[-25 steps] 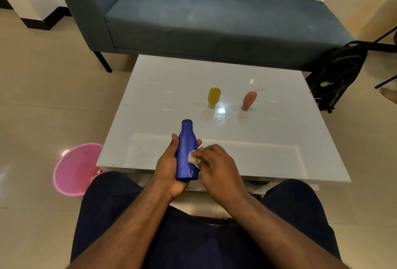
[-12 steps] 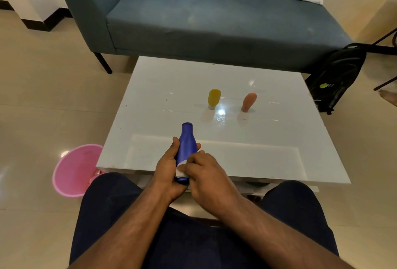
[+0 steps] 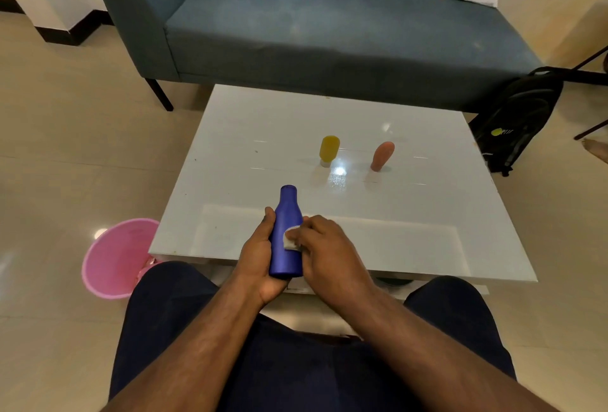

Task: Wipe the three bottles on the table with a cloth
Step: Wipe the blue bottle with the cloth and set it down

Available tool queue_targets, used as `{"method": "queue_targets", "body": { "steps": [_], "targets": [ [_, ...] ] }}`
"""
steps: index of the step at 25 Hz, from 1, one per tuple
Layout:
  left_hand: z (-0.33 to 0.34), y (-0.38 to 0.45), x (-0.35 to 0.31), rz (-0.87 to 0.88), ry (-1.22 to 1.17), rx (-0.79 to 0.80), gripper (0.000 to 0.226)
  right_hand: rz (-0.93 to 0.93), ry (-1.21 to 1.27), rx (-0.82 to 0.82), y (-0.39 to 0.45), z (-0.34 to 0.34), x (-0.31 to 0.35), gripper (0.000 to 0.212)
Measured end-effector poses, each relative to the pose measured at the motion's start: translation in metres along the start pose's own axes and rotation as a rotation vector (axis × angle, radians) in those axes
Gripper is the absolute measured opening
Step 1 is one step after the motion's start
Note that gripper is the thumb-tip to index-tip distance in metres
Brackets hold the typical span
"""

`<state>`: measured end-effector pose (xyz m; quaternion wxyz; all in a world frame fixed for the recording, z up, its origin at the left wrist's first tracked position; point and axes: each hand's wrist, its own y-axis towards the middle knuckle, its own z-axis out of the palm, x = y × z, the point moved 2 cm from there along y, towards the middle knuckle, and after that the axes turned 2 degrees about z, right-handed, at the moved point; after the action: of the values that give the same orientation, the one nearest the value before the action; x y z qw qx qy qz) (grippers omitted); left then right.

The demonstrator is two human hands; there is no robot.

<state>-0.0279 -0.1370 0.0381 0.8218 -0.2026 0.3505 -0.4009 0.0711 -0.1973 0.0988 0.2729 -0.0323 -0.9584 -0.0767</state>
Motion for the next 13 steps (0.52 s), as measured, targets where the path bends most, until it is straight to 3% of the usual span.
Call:
{"method": "queue_targets", "body": {
  "steps": [4, 7, 11, 13],
  "targets": [
    [-0.003, 0.002, -0.002, 0.001, 0.010, -0.010, 0.066, -0.127, 0.009, 0.119, -0.019, 0.006, 0.010, 0.029],
    [-0.003, 0.003, -0.002, 0.010, -0.014, 0.006, 0.064, 0.025, 0.047, -0.028, -0.006, 0.001, -0.004, 0.026],
    [-0.003, 0.003, -0.005, 0.053, -0.029, -0.028, 0.063, -0.127, 0.056, 0.081, -0.028, 0.008, 0.010, 0.028],
    [-0.002, 0.002, -0.005, 0.051, -0.030, -0.034, 0.062, -0.031, 0.103, -0.005, -0.018, 0.007, -0.006, 0.027]
  ]
}}
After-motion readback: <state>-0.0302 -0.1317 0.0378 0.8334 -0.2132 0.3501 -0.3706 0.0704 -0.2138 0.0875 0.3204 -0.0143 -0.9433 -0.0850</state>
